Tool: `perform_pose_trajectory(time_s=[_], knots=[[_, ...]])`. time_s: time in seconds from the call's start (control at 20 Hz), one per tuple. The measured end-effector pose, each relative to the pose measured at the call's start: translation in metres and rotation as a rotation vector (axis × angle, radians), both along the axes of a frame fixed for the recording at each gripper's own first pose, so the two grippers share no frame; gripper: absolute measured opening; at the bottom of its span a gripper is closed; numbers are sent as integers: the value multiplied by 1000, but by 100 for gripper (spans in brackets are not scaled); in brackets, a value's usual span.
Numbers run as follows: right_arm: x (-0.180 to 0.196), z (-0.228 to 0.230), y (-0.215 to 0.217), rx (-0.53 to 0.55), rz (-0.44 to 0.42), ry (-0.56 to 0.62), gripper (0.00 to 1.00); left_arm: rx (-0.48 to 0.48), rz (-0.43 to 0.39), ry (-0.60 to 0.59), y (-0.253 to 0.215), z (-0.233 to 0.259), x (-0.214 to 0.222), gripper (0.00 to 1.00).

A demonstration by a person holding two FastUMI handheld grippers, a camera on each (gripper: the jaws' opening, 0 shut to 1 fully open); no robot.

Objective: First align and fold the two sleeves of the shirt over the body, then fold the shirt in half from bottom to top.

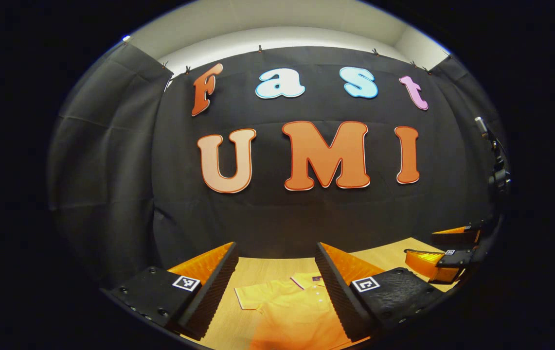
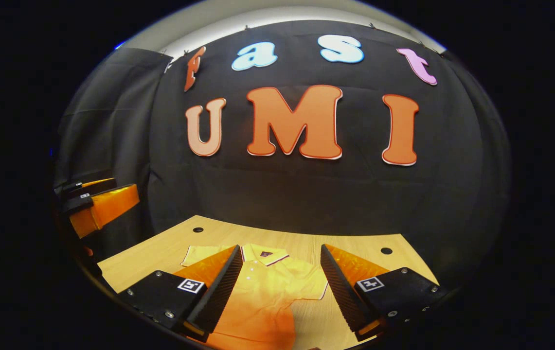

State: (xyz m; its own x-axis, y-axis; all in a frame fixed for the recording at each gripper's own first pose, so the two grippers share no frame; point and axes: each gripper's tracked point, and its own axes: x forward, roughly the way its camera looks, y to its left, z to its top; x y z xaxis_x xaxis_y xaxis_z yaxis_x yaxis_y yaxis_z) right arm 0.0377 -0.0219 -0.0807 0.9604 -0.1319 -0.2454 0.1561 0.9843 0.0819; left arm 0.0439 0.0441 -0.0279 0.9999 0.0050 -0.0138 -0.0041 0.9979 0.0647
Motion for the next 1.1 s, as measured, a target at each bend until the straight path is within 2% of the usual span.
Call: perform_pose_trajectory(time_s=[0.4, 0.8, 1.1], knots=[[49, -70, -57, 80, -118, 245, 98, 22, 23, -31, 23, 8, -7, 97], [73, -154, -80, 117, -92, 537, 97, 38, 104, -29, 51, 7, -22, 97], [90, -201, -99, 163, -70, 738, 90, 64, 179, 18, 69, -6, -43, 97]])
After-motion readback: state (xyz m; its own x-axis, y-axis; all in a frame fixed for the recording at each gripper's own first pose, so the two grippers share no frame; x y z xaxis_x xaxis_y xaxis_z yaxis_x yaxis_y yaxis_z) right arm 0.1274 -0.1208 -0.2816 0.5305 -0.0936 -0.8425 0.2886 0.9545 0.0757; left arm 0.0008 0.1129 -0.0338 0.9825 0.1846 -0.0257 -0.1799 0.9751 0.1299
